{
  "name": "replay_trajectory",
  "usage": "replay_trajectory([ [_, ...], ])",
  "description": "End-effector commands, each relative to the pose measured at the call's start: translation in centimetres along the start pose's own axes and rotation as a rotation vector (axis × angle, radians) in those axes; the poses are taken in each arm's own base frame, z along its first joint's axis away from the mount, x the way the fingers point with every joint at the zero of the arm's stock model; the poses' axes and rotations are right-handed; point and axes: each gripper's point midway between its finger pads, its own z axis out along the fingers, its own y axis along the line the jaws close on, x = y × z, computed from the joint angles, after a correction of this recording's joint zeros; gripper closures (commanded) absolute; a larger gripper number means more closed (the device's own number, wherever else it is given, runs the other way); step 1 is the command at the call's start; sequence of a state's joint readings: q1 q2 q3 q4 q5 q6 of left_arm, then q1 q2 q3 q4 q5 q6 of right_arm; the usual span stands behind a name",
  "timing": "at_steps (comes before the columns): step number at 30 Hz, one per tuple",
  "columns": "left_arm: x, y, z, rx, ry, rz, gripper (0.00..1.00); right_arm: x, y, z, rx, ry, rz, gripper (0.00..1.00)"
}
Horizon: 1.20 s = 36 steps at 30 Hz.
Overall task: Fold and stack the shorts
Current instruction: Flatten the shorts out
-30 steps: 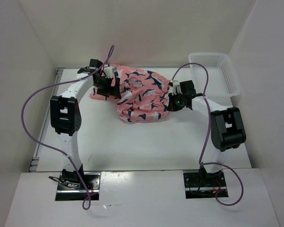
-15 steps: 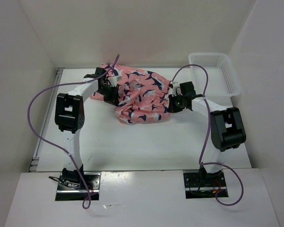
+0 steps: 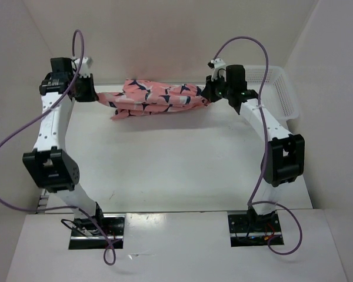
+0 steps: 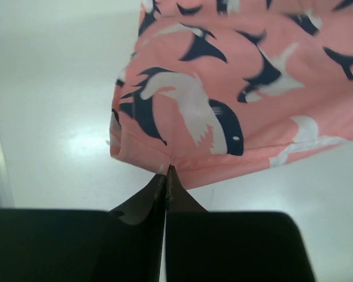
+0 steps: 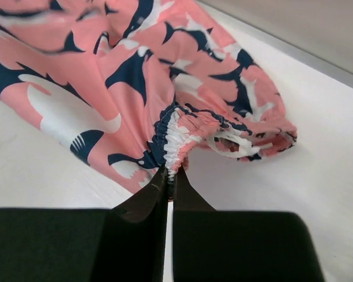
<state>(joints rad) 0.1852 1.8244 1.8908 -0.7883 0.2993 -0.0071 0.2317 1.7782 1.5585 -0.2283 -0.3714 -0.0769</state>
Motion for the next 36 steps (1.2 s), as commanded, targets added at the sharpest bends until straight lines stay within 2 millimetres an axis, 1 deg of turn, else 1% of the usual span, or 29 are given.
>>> replay_trajectory([
  [1,7.2,-1.3,-2.5,-0.049,0.193,-0.018,1.0,5.8,1.2,-1.7,-0.082,0.179,-0.032,1.0],
  [2,8.3,-1.6,-3.7,-0.058,0.205,-0.02,1.0,6.1,2.5,-3.0,-0.137,0.187,-0.043,1.0],
  [3,11.6,-1.6,-3.9,-0.061,0.298,-0.044,1.0,8.4,3.2,-4.0,-0.165,0.256,-0.028,1.0],
  [5,14.3,-2.1,-5.6,-0.067,0.376,-0.063,1.0,9.2,4.3,-5.9,-0.217,0.28,-0.084,1.0],
  [7,17.1,-2.6,-6.7,-0.066,0.456,-0.074,1.0,12.0,4.8,-7.8,-0.257,0.375,-0.146,1.0],
  [8,18.9,-2.7,-7.3,-0.072,0.524,-0.089,1.0,12.4,4.9,-8.5,-0.271,0.398,-0.17,1.0],
  [9,20.0,-2.8,-7.8,-0.085,0.559,-0.08,0.97,13.3,5.2,-9.3,-0.288,0.428,-0.188,1.0],
  [10,21.0,-3.0,-8.3,-0.083,0.59,-0.087,0.93,15.2,5.7,-10.5,-0.313,0.513,-0.189,1.0],
  [11,23.1,-3.0,-8.4,-0.091,0.659,-0.089,0.9,16.0,5.8,-11.1,-0.344,0.547,-0.259,1.0],
  [12,24.1,-3.2,-8.9,-0.089,0.684,-0.095,0.83,17.6,5.5,-11.9,-0.336,0.618,-0.295,1.0],
  [13,25.0,-3.1,-9.2,-0.101,0.711,-0.096,0.77,19.4,5.9,-13.5,-0.363,0.71,-0.316,1.0],
  [14,25.5,-3.1,-9.5,-0.101,0.715,-0.097,0.7,20.5,6.6,-14.1,-0.411,0.761,-0.412,1.0],
  [15,26.6,-3.3,-10.1,-0.099,0.747,-0.104,0.62,22.2,6.1,-15.2,-0.391,0.842,-0.459,0.87],
  [16,26.9,-3.6,-10.3,-0.088,0.748,-0.108,0.47,23.6,6.7,-15.9,-0.413,0.897,-0.487,0.68],
  [17,27.2,-3.6,-10.4,-0.088,0.748,-0.108,0.4,23.8,6.5,-16.4,-0.402,0.917,-0.493,0.55],
  [18,27.3,-3.7,-10.6,-0.088,0.747,-0.108,0.35,23.6,6.3,-16.5,-0.39,0.915,-0.501,0.33],
  [20,27.0,-3.1,-10.3,-0.108,0.709,-0.108,0.29,23.0,6.3,-16.2,-0.368,0.89,-0.494,0.18],
  [21,26.0,-2.6,-9.6,-0.116,0.66,-0.105,0.29,22.3,6.3,-16.2,-0.36,0.871,-0.502,0.09],
  [22,24.6,-1.9,-9.3,-0.138,0.606,-0.102,0.27,22.0,6.3,-16.1,-0.351,0.863,-0.495,0.06],
  [25,21.4,-0.7,-6.4,-0.156,0.515,-0.078,0.26,19.3,5.5,-14.6,-0.276,0.767,-0.445,0.05],
  [26,20.0,-0.5,-5.1,-0.141,0.497,-0.079,0.26,17.7,4.9,-13.8,-0.227,0.715,-0.412,0.05],
  [27,18.8,-0.4,-4.0,-0.128,0.465,-0.076,0.24,16.9,4.2,-13.6,-0.203,0.677,-0.367,0.08],
  [28,18.1,-1.0,-3.0,-0.087,0.454,-0.073,0.24,16.4,3.6,-13.1,-0.176,0.659,-0.341,0.11],
  [29,17.1,-0.6,-1.0,-0.077,0.438,-0.071,0.24,15.7,2.8,-12.5,-0.13,0.621,-0.292,0.14],
  [30,16.8,-0.8,0.1,-0.069,0.436,-0.058,0.24,15.6,2.7,-12.1,-0.122,0.613,-0.277,0.17],
  [31,17.5,-1.0,2.0,-0.057,0.473,-0.051,0.23,16.2,2.1,-11.9,-0.104,0.625,-0.257,0.21],
  [33,16.2,-1.0,4.1,-0.037,0.443,-0.04,0.23,16.0,1.9,-10.7,-0.077,0.594,-0.216,0.29],
  [34,16.7,-1.3,5.6,-0.018,0.464,-0.037,0.23,16.8,1.8,-10.2,-0.075,0.608,-0.191,0.33],
  [36,15.7,-2.1,7.2,0.033,0.424,-0.03,0.2,17.3,1.8,-9.3,-0.079,0.609,-0.157,0.34],
])
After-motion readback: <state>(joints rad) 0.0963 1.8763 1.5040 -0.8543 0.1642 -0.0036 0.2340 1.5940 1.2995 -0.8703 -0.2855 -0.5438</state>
